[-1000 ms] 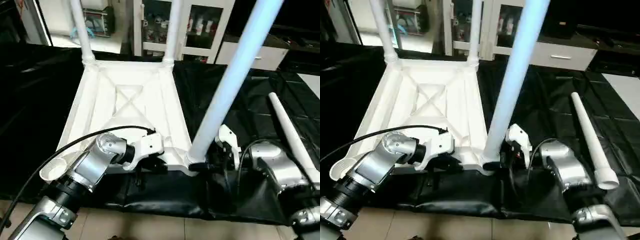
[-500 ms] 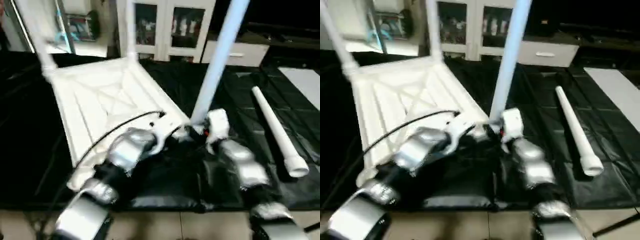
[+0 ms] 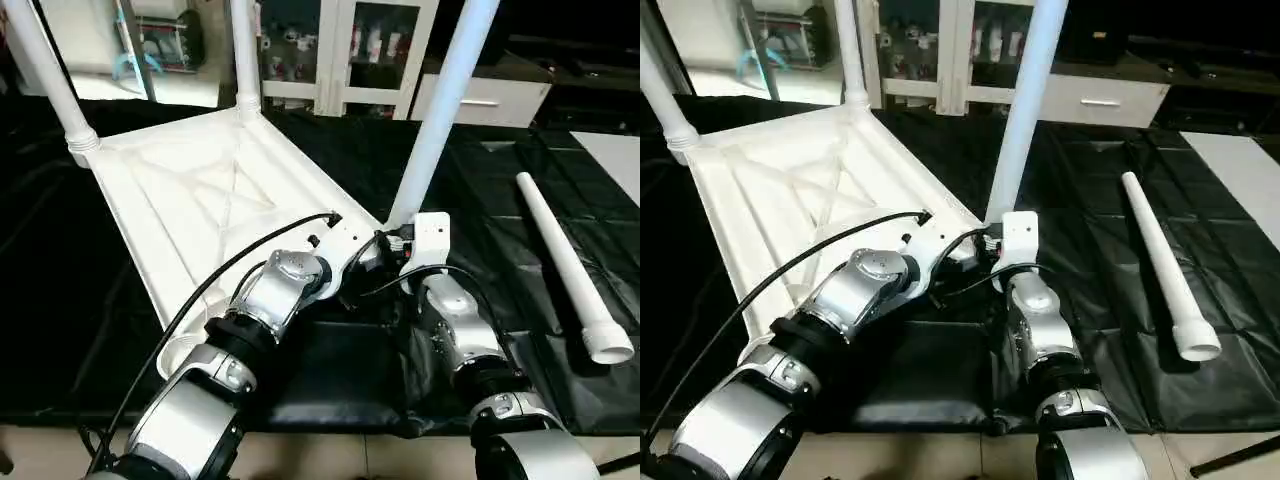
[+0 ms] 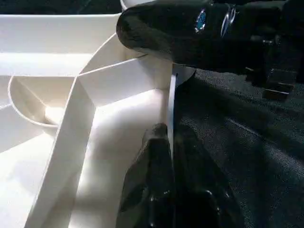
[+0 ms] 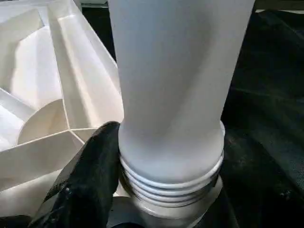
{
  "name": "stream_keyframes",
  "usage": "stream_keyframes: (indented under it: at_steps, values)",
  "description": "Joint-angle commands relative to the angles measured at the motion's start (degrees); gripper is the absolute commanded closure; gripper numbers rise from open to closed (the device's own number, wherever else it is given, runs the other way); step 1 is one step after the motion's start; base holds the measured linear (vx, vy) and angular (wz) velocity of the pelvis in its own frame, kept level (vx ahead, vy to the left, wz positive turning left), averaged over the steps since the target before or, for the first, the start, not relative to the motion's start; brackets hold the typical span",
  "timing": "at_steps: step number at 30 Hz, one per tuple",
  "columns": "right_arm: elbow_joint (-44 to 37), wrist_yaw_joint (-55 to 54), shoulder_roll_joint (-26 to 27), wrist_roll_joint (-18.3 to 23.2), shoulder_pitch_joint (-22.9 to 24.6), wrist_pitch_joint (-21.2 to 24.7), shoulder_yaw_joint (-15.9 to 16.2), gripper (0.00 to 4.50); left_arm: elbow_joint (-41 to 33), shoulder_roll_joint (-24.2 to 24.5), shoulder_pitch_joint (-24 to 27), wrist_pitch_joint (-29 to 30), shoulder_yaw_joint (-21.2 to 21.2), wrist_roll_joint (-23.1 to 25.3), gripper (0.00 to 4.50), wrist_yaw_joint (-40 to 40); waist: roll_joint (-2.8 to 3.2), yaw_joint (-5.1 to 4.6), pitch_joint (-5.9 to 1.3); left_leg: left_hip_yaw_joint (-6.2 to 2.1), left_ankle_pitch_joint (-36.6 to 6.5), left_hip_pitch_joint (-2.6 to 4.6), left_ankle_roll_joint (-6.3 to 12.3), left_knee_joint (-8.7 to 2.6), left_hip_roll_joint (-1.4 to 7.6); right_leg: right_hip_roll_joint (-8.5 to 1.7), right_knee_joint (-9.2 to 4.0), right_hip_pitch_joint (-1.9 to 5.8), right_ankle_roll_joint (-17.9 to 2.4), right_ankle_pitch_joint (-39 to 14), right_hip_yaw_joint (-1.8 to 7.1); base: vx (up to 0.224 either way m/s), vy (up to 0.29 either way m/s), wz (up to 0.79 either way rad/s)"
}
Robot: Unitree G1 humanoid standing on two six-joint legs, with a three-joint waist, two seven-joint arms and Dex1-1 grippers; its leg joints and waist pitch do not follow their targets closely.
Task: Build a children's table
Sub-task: Rotate leg to tighten
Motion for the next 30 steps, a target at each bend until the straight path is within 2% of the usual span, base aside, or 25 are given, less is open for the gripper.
stream_keyframes:
  at_steps: [1, 3, 5, 6, 7, 8, 9, 11, 12, 13, 16, 18, 19, 20, 22, 23, 24, 25, 26, 27, 28, 29, 30]
  values:
    - [-3.09, 3.81, 1.32, 0.89, 2.42, -0.06, 2.14, 1.25, 2.01, 1.67, -1.60, -5.94, 1.96, 1.61, 4.50, 4.48, -0.50, 0.28, -3.63, -1.22, -8.77, 0.11, 5.53, -4.12, 2.89, -3.59, -3.48, 2.76, -12.81, -13.95, 2.36, 0.000, 0.000, 0.00]
    - [-3.66, 3.40, 0.98, 0.85, 2.76, 0.08, 1.92, 1.11, 2.17, 1.67, -1.68, -6.26, 1.83, 1.61, 4.50, 4.17, -0.38, 0.41, -3.56, -1.21, -9.69, 0.22, 5.02, -4.20, 2.97, -3.60, -3.70, 2.65, -12.23, -15.49, 2.42, 0.000, 0.000, 0.00]
    - [-5.94, 3.29, 0.04, 1.16, 3.95, 0.58, 1.46, 0.91, 2.91, 1.55, -1.95, -7.70, 1.40, 1.60, 4.50, 3.31, -0.33, -0.10, -3.50, -1.61, -10.18, -0.63, 4.63, -4.47, 2.86, -3.65, -3.70, 3.30, -11.06, -16.88, 2.33, 0.000, 0.000, 0.00]
    - [-9.23, 3.52, -0.90, 1.47, 5.57, 1.34, 0.96, 0.68, 4.23, 1.36, -2.41, -10.06, 0.84, 1.63, 4.50, 2.13, -0.25, -0.13, -3.72, -1.80, -9.46, -0.77, 4.26, -4.47, 2.93, -3.63, -3.79, 3.39, -9.99, -17.47, 2.19, 0.000, 0.000, 0.00]
    - [-9.94, 3.52, -1.07, 1.47, 5.92, 1.47, 0.83, 0.68, 4.52, 1.31, -2.51, -10.46, 0.76, 1.62, 4.50, 1.97, -0.23, 0.08, -3.81, -1.45, -8.97, 0.07, 4.30, -4.16, 3.03, -3.59, -3.87, 2.61, -10.50, -15.76, 2.40, 0.000, 0.000, 0.00]
    - [-12.56, 2.97, -1.63, 1.01, 7.22, 2.29, 0.71, 0.64, 5.44, 1.12, -2.87, -11.71, 0.49, 1.65, 4.50, 1.48, -0.27, 0.04, -3.98, -1.36, -7.91, 0.19, 4.50, -4.00, 2.94, -3.46, -3.41, 2.62, -11.24, -13.47, 2.51, 0.000, 0.000, 0.00]
    - [-13.18, 2.78, -1.76, 0.85, 7.53, 2.53, 0.73, 0.61, 5.66, 1.08, -2.96, -11.99, 0.42, 1.65, 4.50, 1.38, -0.20, 0.17, -3.82, -1.27, -6.54, -0.07, 5.30, -4.06, 2.94, -3.33, -3.19, 2.72, -12.24, -10.85, 2.52, 0.000, 0.000, 0.00]
    - [-17.29, 1.81, -2.73, -0.42, 9.74, 3.91, 1.22, 0.53, 7.60, 0.69, -3.77, -13.79, 0.10, 1.51, 4.50, 1.36, -0.32, 0.37, -3.78, -1.13, -6.18, -0.11, 6.03, -3.95, 2.81, -3.37, -3.21, 2.78, -12.37, -10.50, 2.54, 0.000, 0.000, 0.00]
    - [-19.90, 1.97, -3.33, -0.87, 11.24, 4.53, 1.71, 0.53, 9.05, 0.46, -4.44, -15.38, -0.27, 1.61, 4.50, 1.38, -0.37, 0.44, -3.66, -1.11, -6.70, -0.21, 6.24, -3.96, 2.67, -3.34, -3.45, 2.79, -11.98, -11.57, 2.55, 0.000, 0.000, 0.00]
    - [-21.62, 2.31, -3.70, -1.00, 12.24, 5.01, 1.99, 0.53, 10.06, 0.25, -4.93, -16.41, -0.43, 1.78, 4.50, 1.50, 0.04, 0.47, -3.60, -1.17, -7.46, -0.08, 6.03, -4.06, 2.81, -3.49, -3.51, 2.71, -11.88, -12.78, 2.60, 0.000, 0.000, 0.00]
    - [-26.77, 2.51, -4.62, -1.60, 15.17, 6.85, 2.18, 0.53, 14.04, -0.89, -6.80, -21.46, 0.42, 2.43, 4.50, 3.97, -0.24, 0.38, -3.47, -1.21, -10.25, -0.07, 5.30, -4.14, 2.68, -3.39, -4.36, 2.56, -9.96, -17.99, 2.46, 0.000, 0.000, 0.00]
    - [-28.23, 1.96, -4.89, -1.80, 16.06, 7.74, 2.07, 0.53, 15.16, -1.28, -7.34, -22.74, 1.51, 1.82, 4.50, 4.84, -0.33, 0.42, -3.35, -1.32, -11.41, 0.11, 4.78, -4.27, 2.77, -3.31, -4.56, 2.35, -9.23, -19.64, 2.50, 0.000, 0.000, 0.00]
    - [-28.55, 1.80, -4.94, -1.83, 16.27, 7.97, 2.02, 0.53, 15.39, -1.37, -7.46, -22.93, 1.92, 1.50, 4.50, 4.92, -0.36, 0.40, -3.34, -1.38, -11.81, -0.04, 4.53, -4.38, 2.77, -3.39, -4.59, 2.44, -9.02, -20.64, 2.45, 0.000, 0.000, 0.00]
    - [-29.21, 1.56, -5.03, -1.82, 16.61, 8.52, 2.01, 0.46, 15.77, -1.48, -7.63, -23.20, 2.47, 1.03, 4.06, 4.80, -0.33, 0.35, -3.28, -1.43, -12.21, -0.11, 4.35, -4.43, 2.78, -3.49, -4.71, 2.42, -8.76, -21.69, 2.43, 0.000, 0.000, 0.00]
    - [-30.54, 1.30, -5.26, -1.97, 17.34, 9.55, 2.21, 0.46, 15.81, -1.75, -7.91, -23.57, 4.40, -0.76, 3.95, 5.25, -0.37, 0.35, -3.21, -1.45, -12.56, -0.13, 4.26, -4.38, 2.71, -3.53, -4.86, 2.36, -8.53, -22.70, 2.40, 0.000, 0.000, 0.00]
    - [-31.53, 1.12, -5.27, -1.90, 17.85, 10.38, 2.23, 0.46, 15.35, -1.76, -7.97, -24.40, 5.17, -1.73, 3.87, 4.92, -0.25, 0.54, -3.43, -1.40, -12.45, 0.03, 4.32, -4.29, 2.76, -3.57, -4.96, 2.28, -8.77, -22.15, 2.46, 0.000, 0.000, 0.00]
    - [-31.53, 1.12, -5.27, -1.90, 17.85, 10.38, 2.23, 0.46, 15.35, -1.76, -7.97, -24.40, 5.17, -1.73, 3.61, 4.92, -0.05, 0.58, -3.42, -1.46, -12.14, 0.16, 4.16, -4.36, 3.02, -3.55, -4.72, 2.10, -9.85, -19.89, 2.47, 0.000, 0.000, 0.00]
    - [-32.16, 1.09, -5.23, -1.91, 18.10, 10.88, 2.24, 0.46, 15.35, -1.72, -8.07, -24.83, 5.52, -2.04, 3.61, 4.93, -0.19, 0.36, -3.36, -1.61, -11.46, -0.31, 4.12, -4.54, 3.10, -3.34, -4.26, 2.40, -10.29, -17.34, 2.38, 0.000, 0.000, 0.00]
    - [-33.03, 1.19, -5.17, -2.11, 18.59, 11.74, 2.43, 0.46, 15.15, -1.64, -8.05, -25.06, 6.97, -3.19, 3.55, 4.53, -0.94, 0.33, -3.47, -1.54, -11.12, -0.39, 4.29, -4.45, 3.11, -3.36, -4.09, 2.52, -10.31, -16.41, 2.34, 0.000, 0.000, 0.00]
    - [-33.15, 1.28, -5.17, -2.15, 18.67, 11.85, 2.49, 0.46, 14.92, -1.55, -7.97, -24.88, 7.32, -3.56, 3.51, 4.14, -0.54, 0.58, -3.58, -1.50, -9.89, -0.12, 4.69, -4.29, 3.12, -3.58, -3.70, 2.44, -11.15, -14.28, 2.45, 0.000, 0.000, 0.00]
    - [-33.33, 1.47, -5.21, -2.18, 18.76, 11.97, 2.64, 0.46, 14.51, -1.37, -7.86, -24.52, 7.74, -4.04, 3.42, 3.46, -0.81, 0.49, -3.57, -1.38, -9.32, -0.19, 5.09, -4.22, 3.04, -3.55, -3.66, 2.40, -11.39, -13.55, 2.45, 0.000, 0.000, 0.00]
    - [-33.66, 1.92, -5.27, -2.15, 18.84, 12.12, 2.97, 0.46, 13.26, -0.80, -7.52, -23.62, 8.38, -4.82, 3.30, 2.07, -0.87, 0.48, -3.68, -1.44, -7.46, -0.41, 5.73, -4.10, 3.05, -3.61, -3.23, 2.66, -12.04, -11.46, 2.45, 0.000, 0.000, 0.00]
    - [-34.05, 2.24, -5.29, -1.95, 18.91, 12.30, 3.20, 0.46, 12.25, -0.31, -7.23, -23.13, 8.81, -5.30, 3.21, 1.15, -0.76, 0.54, -3.94, -1.40, -4.90, -0.27, 6.58, -3.83, 3.11, -3.65, -2.61, 2.70, -13.23, -7.84, 2.50, 0.000, 0.000, 0.00]
